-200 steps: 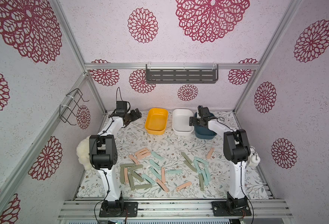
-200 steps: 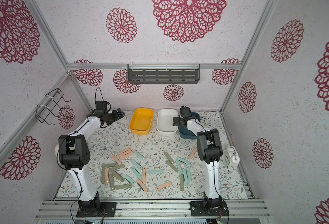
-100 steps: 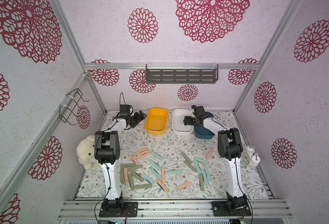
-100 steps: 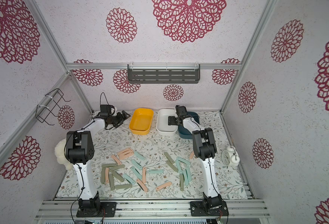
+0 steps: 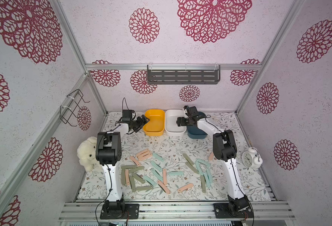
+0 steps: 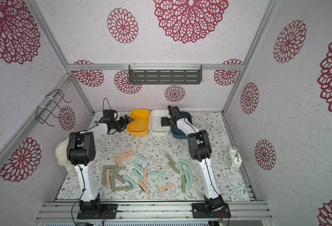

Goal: Place the fruit knives into the storage box by color
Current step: Move the storage box to the center of the board, then pick up the fruit knife from the center of the board.

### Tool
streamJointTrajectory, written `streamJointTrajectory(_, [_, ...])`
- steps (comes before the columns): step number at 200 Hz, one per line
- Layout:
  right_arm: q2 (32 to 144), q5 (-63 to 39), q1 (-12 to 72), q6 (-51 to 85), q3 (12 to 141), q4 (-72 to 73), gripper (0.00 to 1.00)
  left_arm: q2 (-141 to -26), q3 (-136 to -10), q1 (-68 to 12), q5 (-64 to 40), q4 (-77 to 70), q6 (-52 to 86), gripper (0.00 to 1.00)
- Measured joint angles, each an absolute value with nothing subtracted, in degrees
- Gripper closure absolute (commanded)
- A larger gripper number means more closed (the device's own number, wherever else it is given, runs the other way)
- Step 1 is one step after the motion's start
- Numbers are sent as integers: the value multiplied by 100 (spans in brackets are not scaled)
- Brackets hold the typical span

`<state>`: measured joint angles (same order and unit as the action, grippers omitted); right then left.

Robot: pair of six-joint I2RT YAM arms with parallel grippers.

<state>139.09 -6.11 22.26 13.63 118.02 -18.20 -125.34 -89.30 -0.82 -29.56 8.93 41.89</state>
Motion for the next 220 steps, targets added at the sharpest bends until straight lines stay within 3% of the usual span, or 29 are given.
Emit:
streamJointTrajectory(59, [13909,-574,2252,1282,11950,-2086,1,-12130,-8641,-82,-2768,1033,4143,3])
streamJointTrajectory(127, [13598,-84,2331,856,12042,-2552,1,-10315,-7841,-183,-1785,1682,4075,3])
streamJointTrajectory(220, [10549,631,3575,725,8416,-1949,1,-8215,-6110,-1361,-303,2832,4386,3])
